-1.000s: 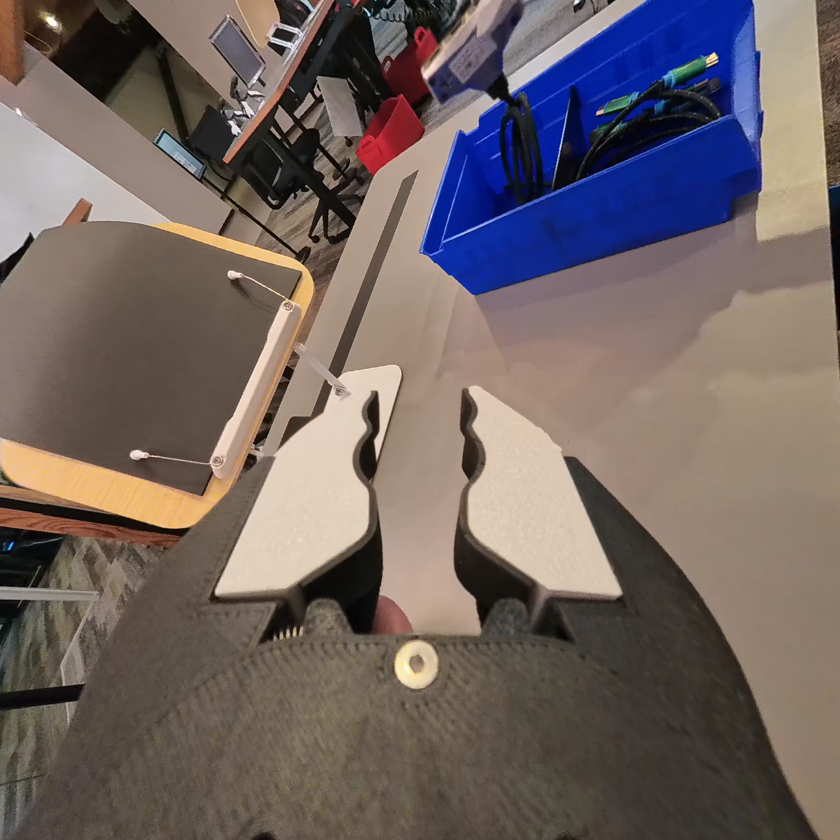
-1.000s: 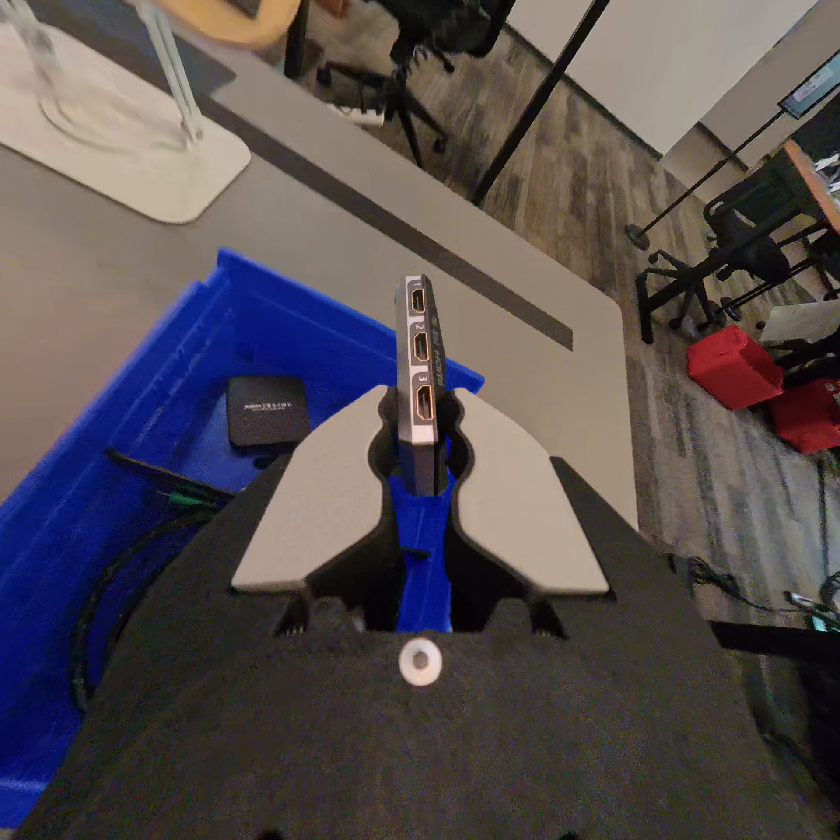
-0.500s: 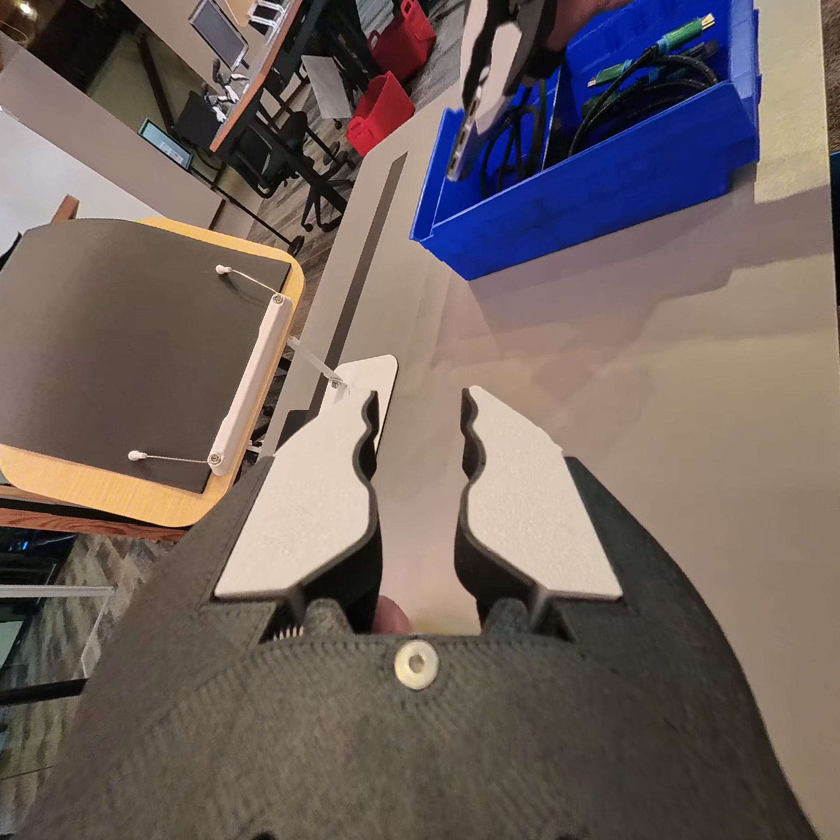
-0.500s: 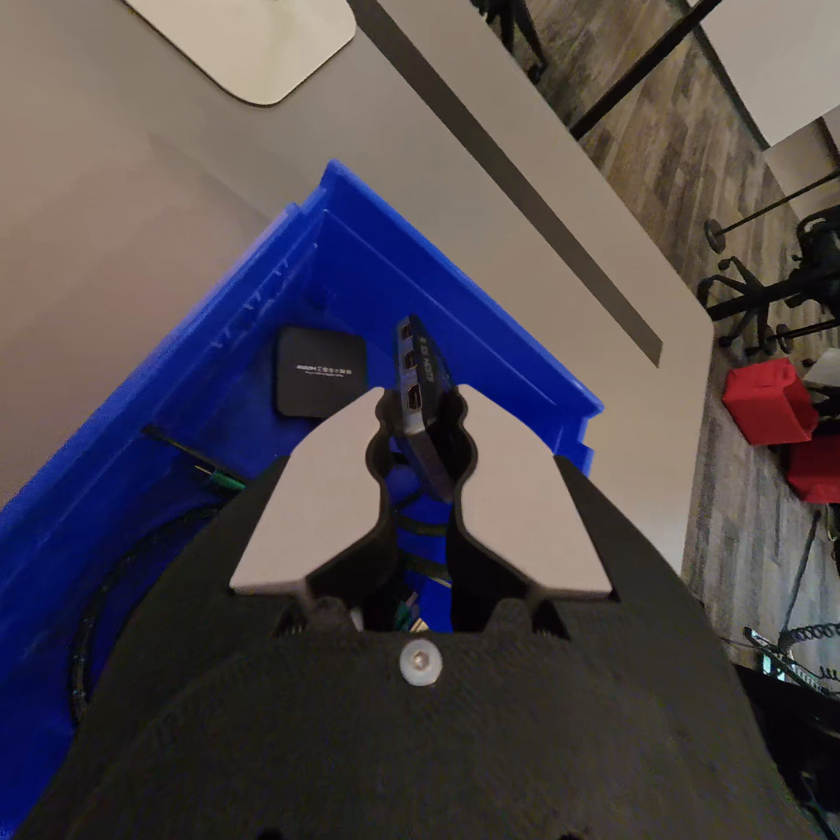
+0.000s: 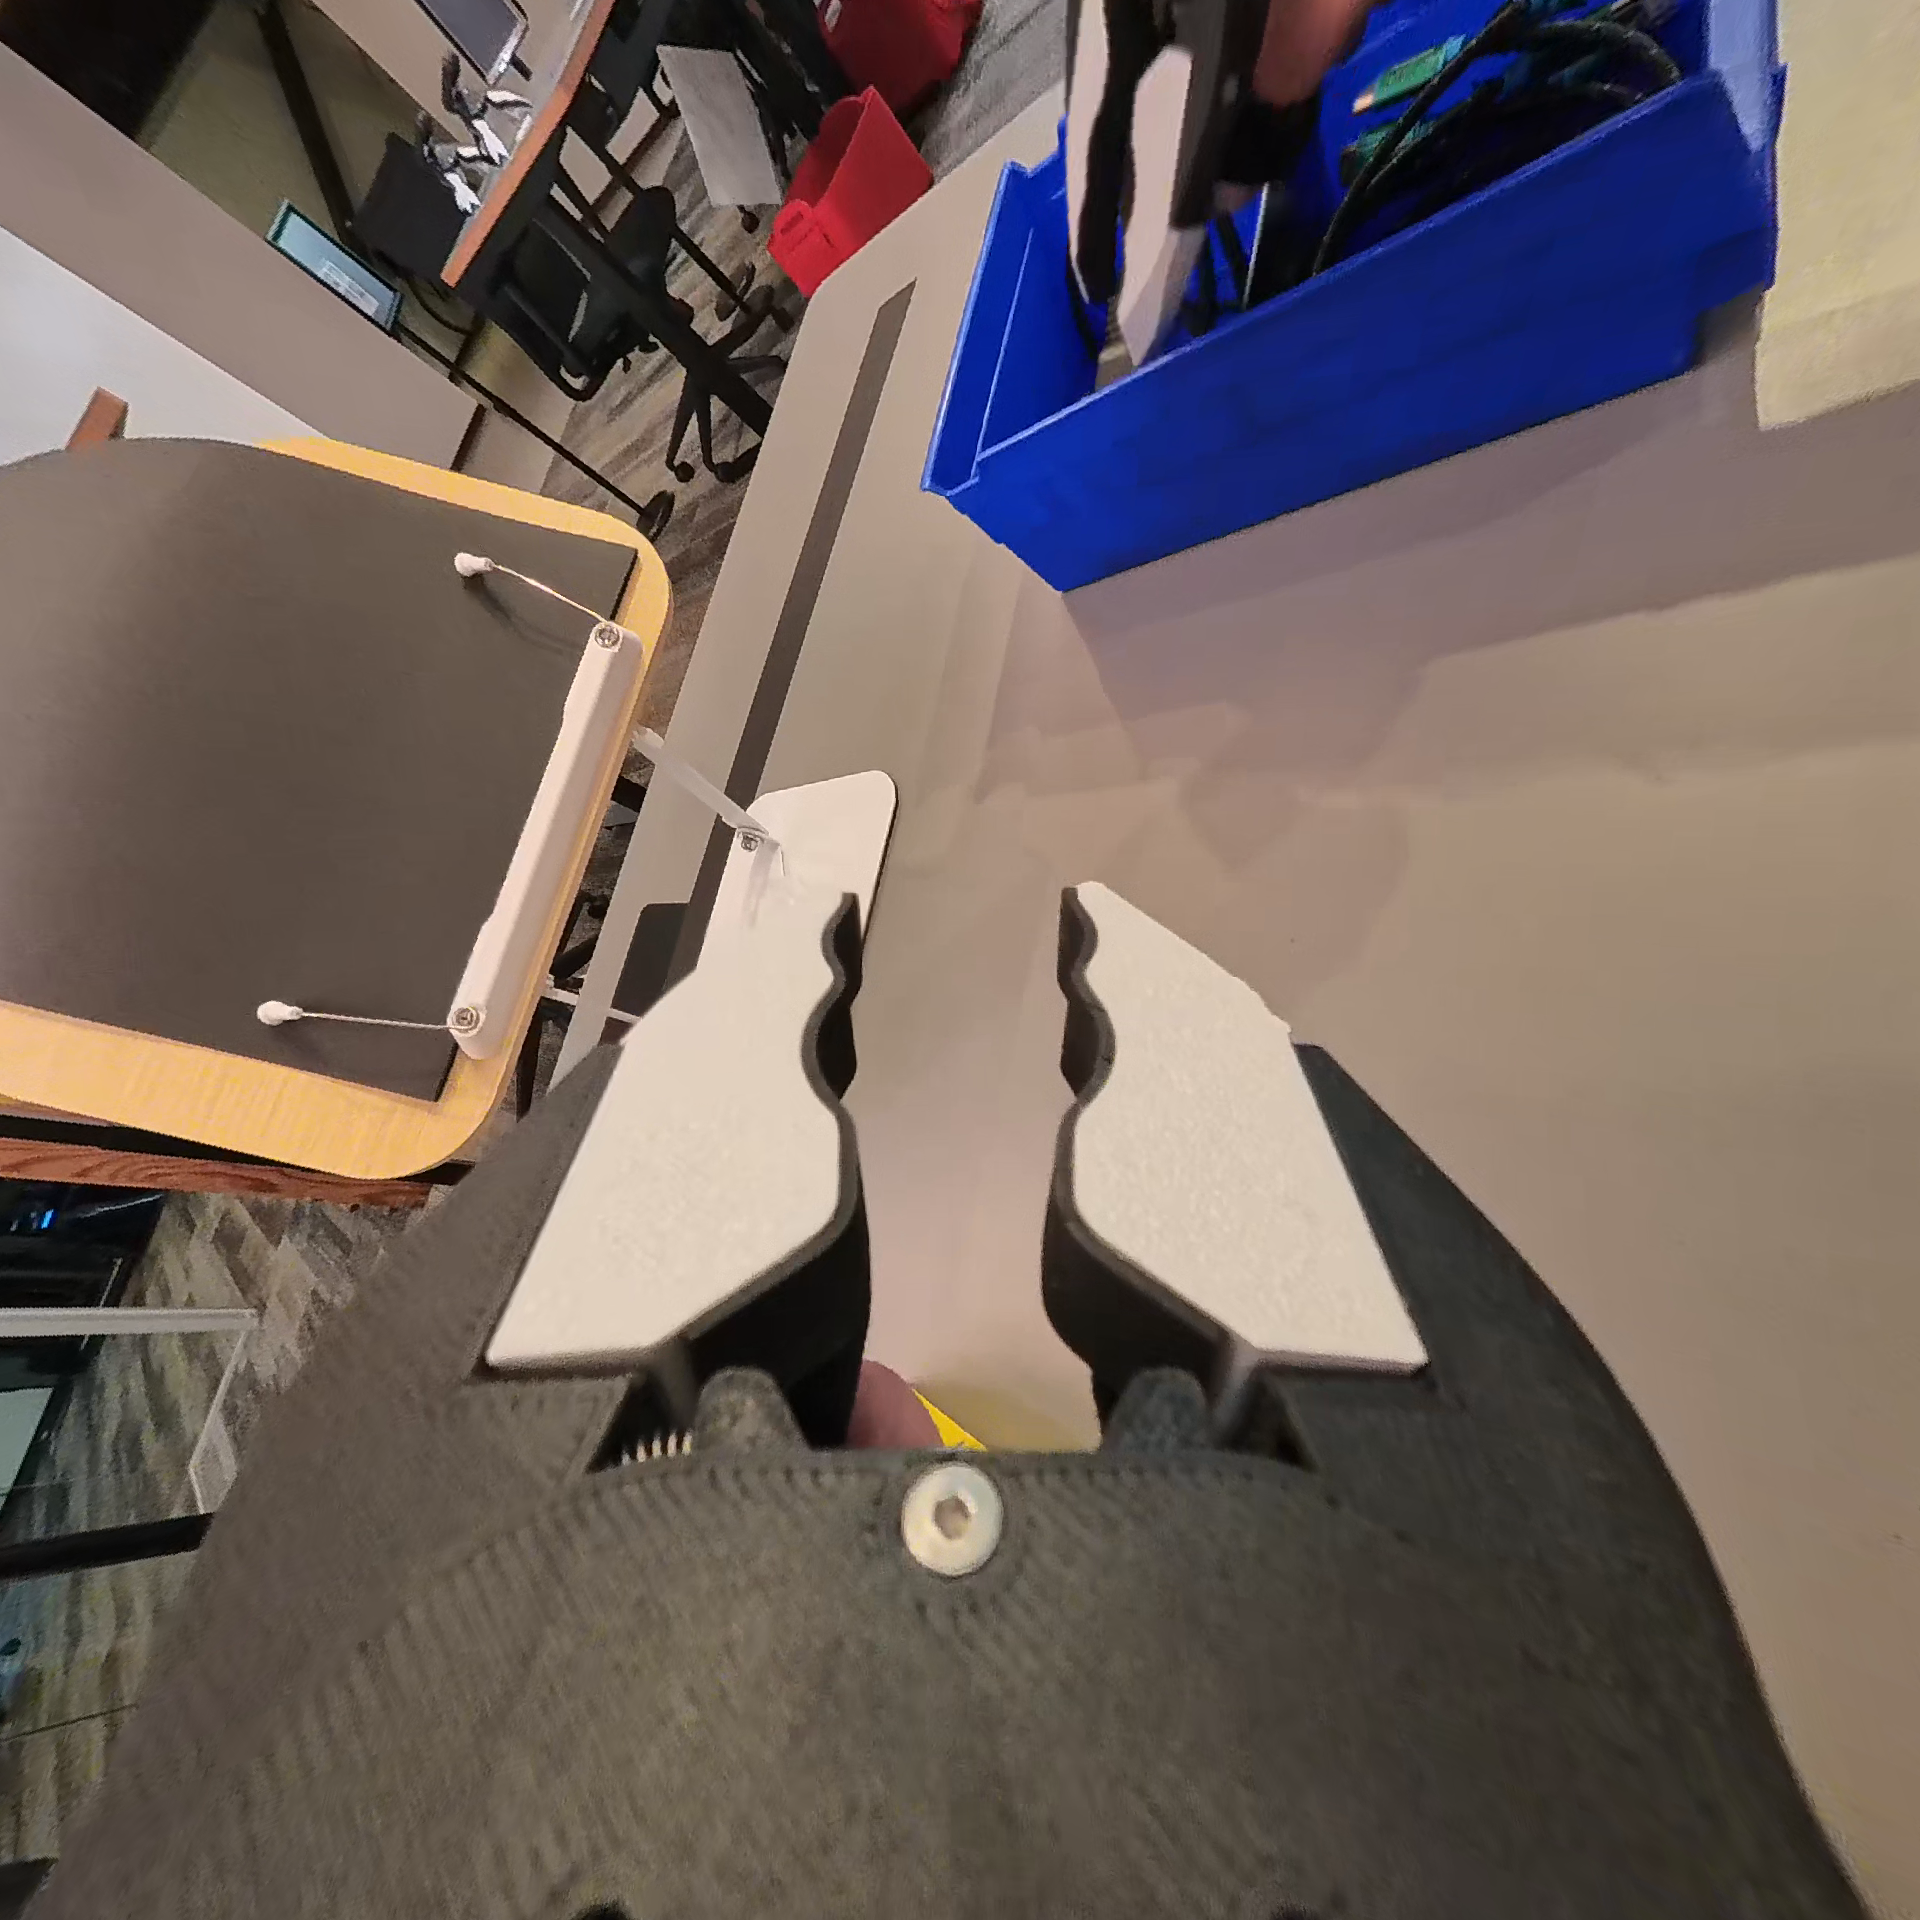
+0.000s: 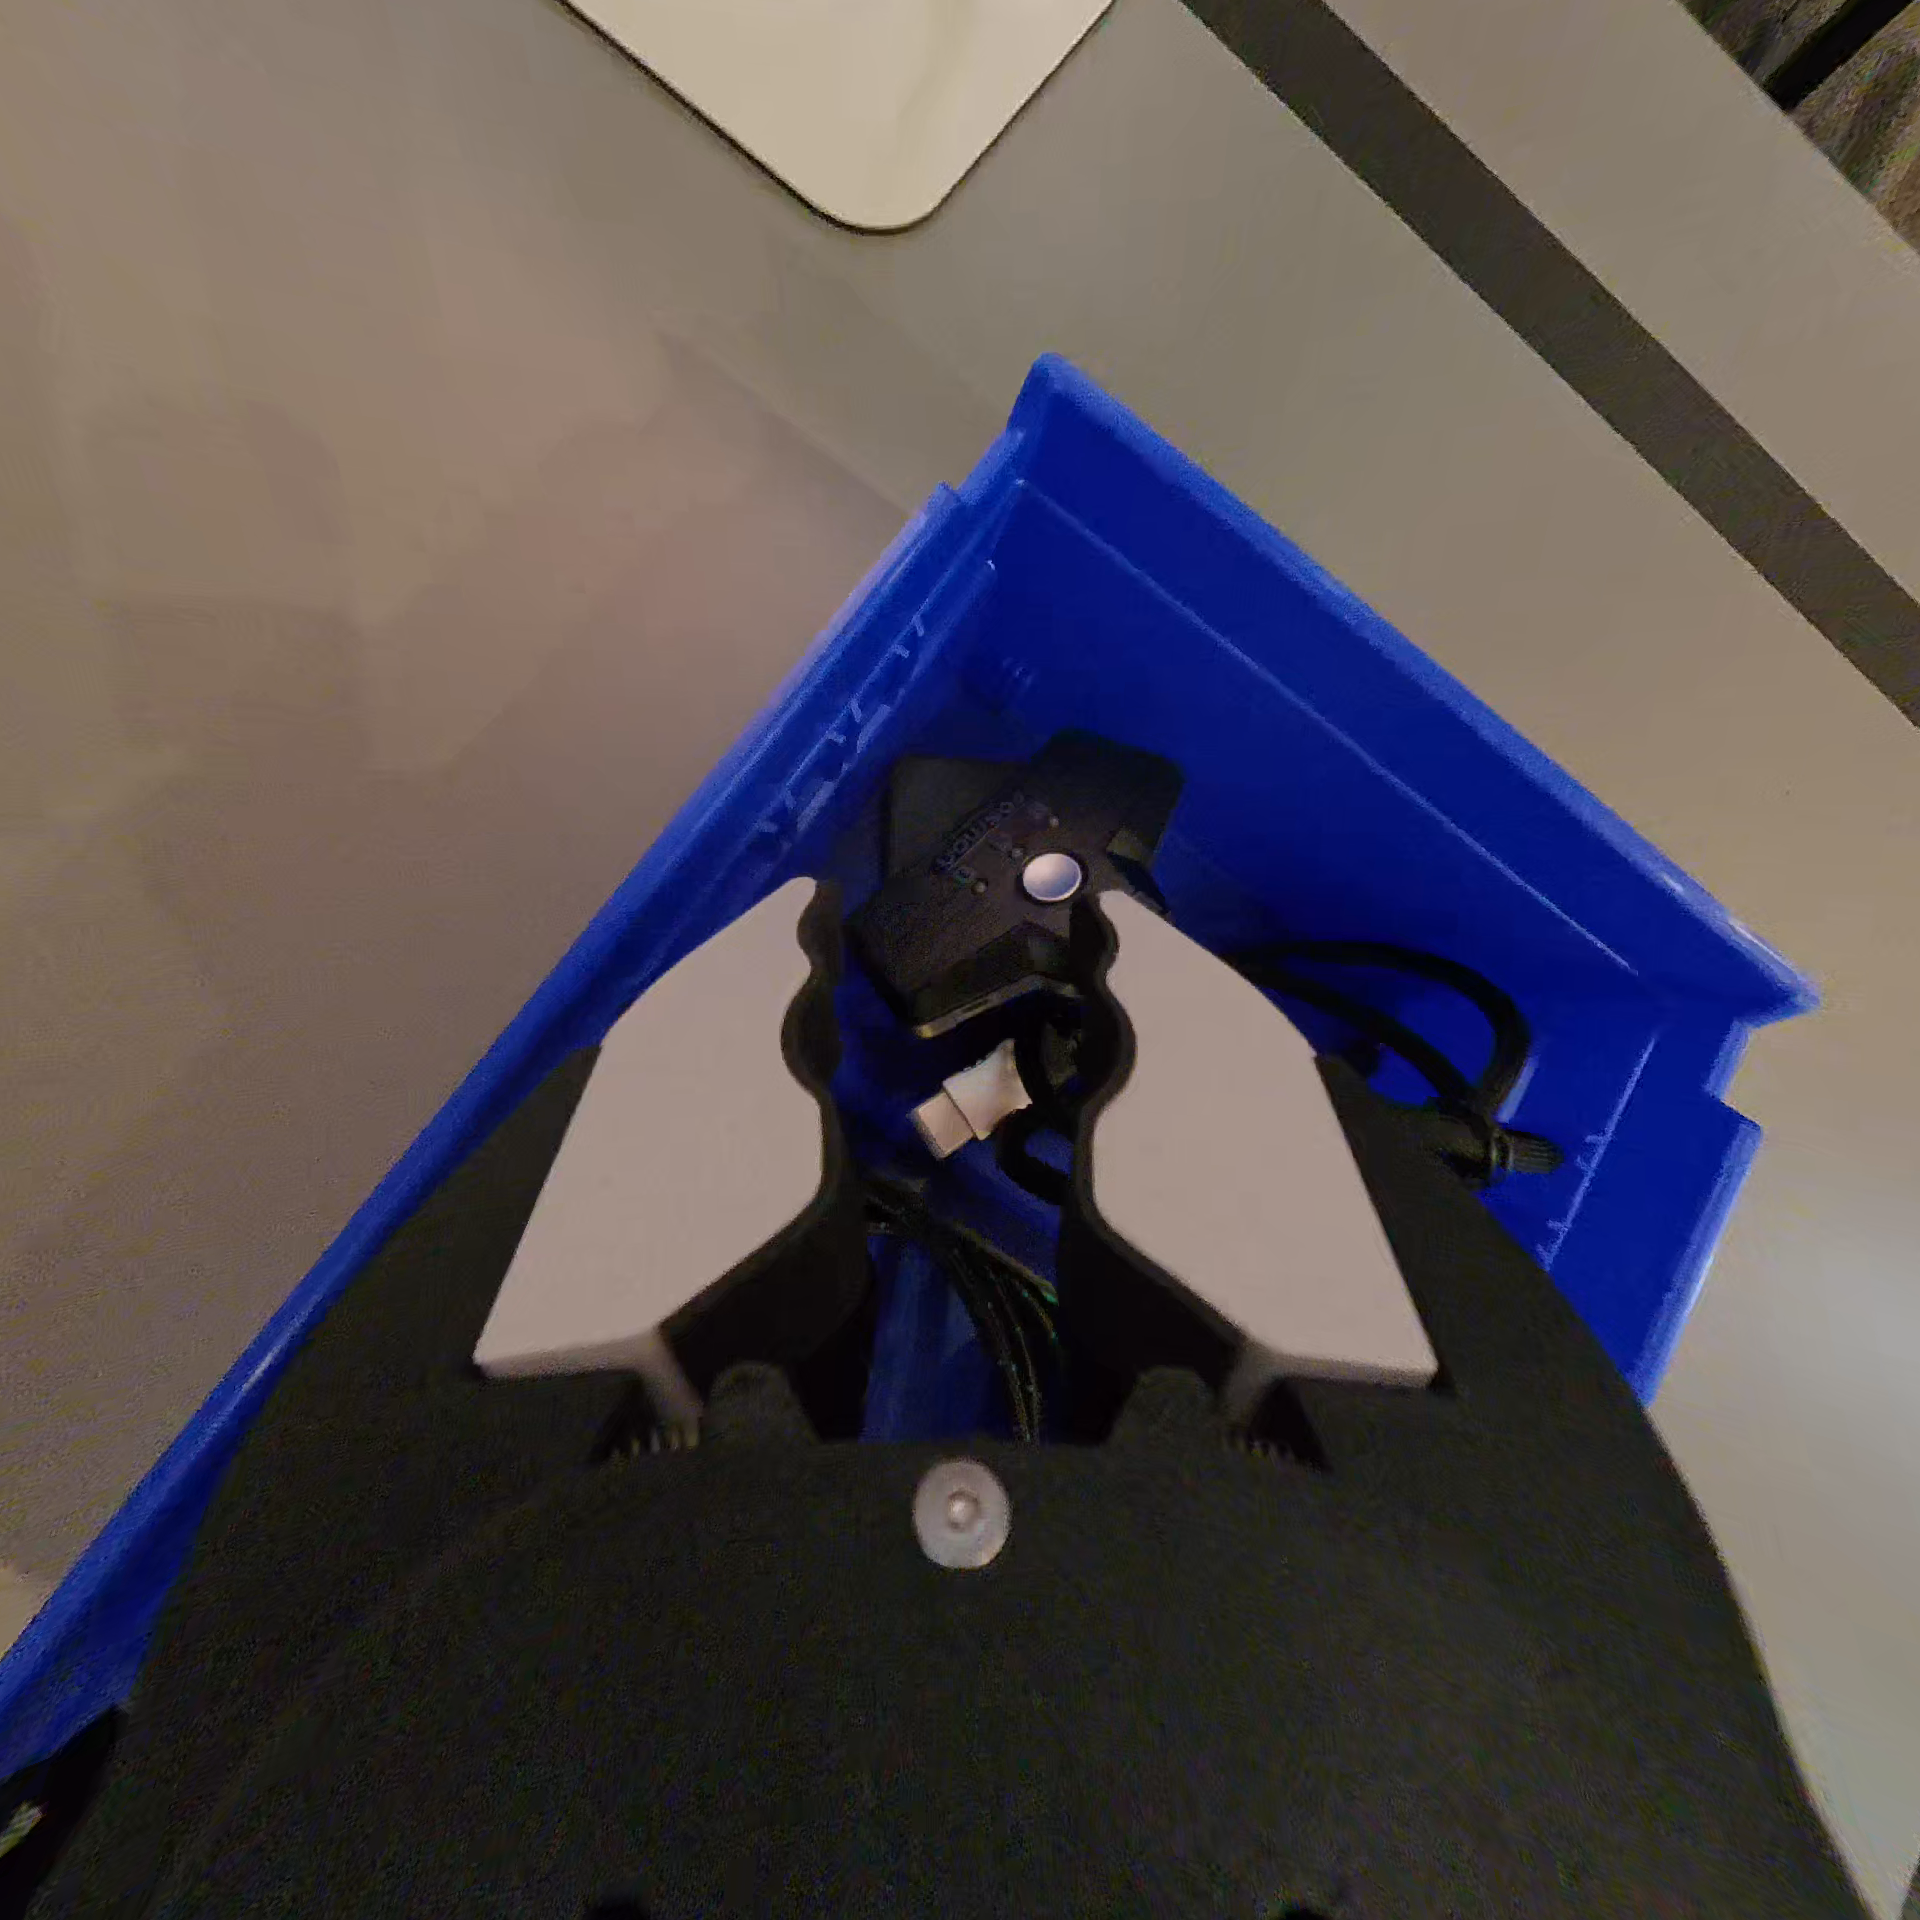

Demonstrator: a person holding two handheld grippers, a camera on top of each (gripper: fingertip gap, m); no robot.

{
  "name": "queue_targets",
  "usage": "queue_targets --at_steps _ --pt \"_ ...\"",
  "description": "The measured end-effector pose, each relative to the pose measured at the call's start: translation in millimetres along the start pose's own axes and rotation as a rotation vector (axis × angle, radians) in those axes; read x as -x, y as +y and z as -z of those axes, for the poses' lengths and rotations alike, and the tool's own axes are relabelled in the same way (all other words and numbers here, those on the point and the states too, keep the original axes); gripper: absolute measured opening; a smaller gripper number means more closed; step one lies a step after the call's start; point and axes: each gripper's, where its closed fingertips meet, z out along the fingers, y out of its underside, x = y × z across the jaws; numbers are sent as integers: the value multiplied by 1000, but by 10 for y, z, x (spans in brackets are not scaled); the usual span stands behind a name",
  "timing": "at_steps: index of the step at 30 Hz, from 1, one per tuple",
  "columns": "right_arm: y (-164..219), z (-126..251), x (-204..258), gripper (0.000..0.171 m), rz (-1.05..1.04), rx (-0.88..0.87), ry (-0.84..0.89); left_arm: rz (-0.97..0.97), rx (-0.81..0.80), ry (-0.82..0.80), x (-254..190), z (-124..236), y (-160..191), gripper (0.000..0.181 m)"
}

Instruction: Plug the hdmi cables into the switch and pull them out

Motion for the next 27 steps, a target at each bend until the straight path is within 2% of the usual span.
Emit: queue_targets --at_steps 1,4,7,9,13,16,21,27 --pt "-20 52 -6 43 -11 -13 -14 0 3 0 -1 -6 10 35" --pt "-32 211 -70 43 -11 -21 -12 -7 30 -23 36 -22 61 36" --pt "-54 416 -247 44 -9 -65 61 -8 61 -56 105 -9 116 38" --pt "-23 580 -401 52 -40 -82 107 -3 84 -94 195 18 160 39" --pt "134 889 -742 55 -137 -80 191 -23 241 -300 563 101 448 47" --pt "350 1059 -991 63 -205 -64 263 -22 336 -385 715 155 651 51" --pt "766 1177 -1200 72 -274 17 313 10 446 -455 854 251 908 53" --pt "1013 1176 -1235 70 -356 52 271 51 530 -496 974 404 1127 54"
